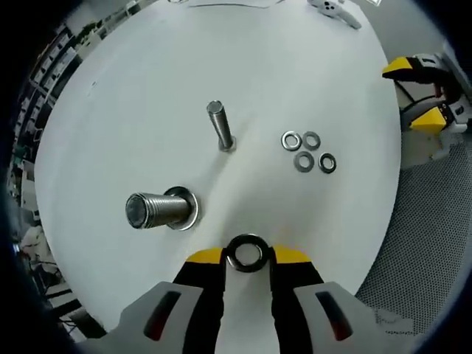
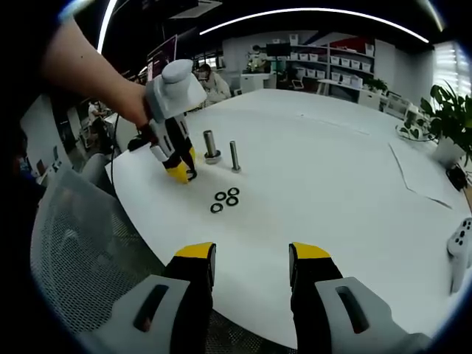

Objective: Place the washer onto the threaded stud by aligning its center hole with the stud, sliding it down to the base, and recovering from edge contact or off-axis alignment until the washer reaches the visible bottom stop.

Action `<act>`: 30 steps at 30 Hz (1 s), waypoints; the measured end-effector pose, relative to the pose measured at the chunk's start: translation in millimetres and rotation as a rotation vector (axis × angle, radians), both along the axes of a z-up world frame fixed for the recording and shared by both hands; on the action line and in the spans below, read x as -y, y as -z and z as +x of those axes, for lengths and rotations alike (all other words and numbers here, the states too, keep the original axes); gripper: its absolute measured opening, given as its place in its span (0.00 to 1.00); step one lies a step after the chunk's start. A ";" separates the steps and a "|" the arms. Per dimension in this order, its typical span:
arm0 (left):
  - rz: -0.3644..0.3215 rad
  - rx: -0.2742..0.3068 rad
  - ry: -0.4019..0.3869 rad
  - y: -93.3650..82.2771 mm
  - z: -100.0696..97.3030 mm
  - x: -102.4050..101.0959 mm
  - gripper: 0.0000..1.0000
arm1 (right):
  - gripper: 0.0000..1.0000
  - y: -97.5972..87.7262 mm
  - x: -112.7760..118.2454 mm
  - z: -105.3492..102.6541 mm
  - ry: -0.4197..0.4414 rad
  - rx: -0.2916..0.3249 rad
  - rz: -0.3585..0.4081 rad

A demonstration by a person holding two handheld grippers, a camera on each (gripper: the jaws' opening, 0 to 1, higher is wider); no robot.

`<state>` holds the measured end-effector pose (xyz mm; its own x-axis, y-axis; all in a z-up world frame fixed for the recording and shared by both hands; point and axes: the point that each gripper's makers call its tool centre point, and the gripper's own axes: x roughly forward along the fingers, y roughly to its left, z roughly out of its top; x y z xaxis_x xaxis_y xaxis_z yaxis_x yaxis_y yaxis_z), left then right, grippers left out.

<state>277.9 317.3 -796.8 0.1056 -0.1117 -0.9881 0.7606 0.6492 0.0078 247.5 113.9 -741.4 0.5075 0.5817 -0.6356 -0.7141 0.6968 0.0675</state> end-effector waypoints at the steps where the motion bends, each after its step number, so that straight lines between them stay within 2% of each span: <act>1: 0.000 0.002 0.014 -0.3 -0.8 0.3 0.21 | 0.43 0.4 0.1 -0.1 -0.001 -0.001 -0.002; 8: -0.002 -0.009 0.034 -1.0 -2.9 -2.7 0.23 | 0.43 -0.8 -0.2 0.0 0.001 0.004 0.000; 12: 0.021 -0.013 0.038 -0.1 -2.6 -0.8 0.23 | 0.43 -0.5 0.0 0.2 0.001 0.004 -0.003; 18: 0.019 -0.009 0.017 0.1 -2.1 -2.7 0.21 | 0.42 0.6 0.3 0.2 0.001 0.002 -0.008; 19: 0.018 -0.013 -0.014 0.5 -1.8 -3.3 0.21 | 0.42 0.6 0.3 0.3 0.001 0.002 -0.009; 23: 0.034 -0.018 -0.008 -0.6 -2.3 -1.5 0.20 | 0.42 1.3 1.1 0.6 0.003 0.002 -0.013; 30: 0.029 -0.006 -0.047 -0.6 -2.6 -2.0 0.20 | 0.42 2.5 2.5 0.6 0.007 -0.001 -0.019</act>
